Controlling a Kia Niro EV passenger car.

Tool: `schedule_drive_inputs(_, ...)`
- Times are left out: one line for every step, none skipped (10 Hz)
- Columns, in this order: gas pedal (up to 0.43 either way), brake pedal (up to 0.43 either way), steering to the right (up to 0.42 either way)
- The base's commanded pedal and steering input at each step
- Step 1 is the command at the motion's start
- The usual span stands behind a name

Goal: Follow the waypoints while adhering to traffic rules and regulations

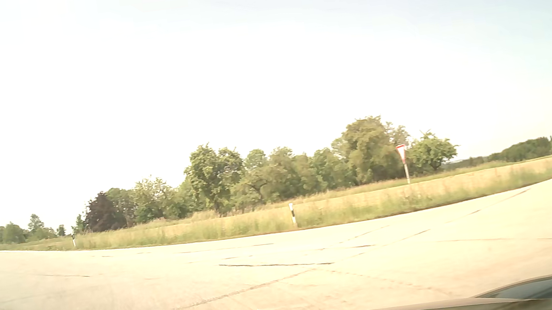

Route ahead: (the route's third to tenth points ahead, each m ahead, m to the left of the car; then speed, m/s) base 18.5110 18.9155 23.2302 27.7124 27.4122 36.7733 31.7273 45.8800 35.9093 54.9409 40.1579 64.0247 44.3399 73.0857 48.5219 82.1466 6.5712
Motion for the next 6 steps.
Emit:
schedule_drive_inputs(0.26,0.0,-0.367)
schedule_drive_inputs(0.26,0.0,-0.364)
schedule_drive_inputs(0.26,0.0,-0.358)
schedule_drive_inputs(0.26,0.0,-0.346)
schedule_drive_inputs(0.26,0.0,-0.333)
schedule_drive_inputs(0.26,0.0,-0.323)
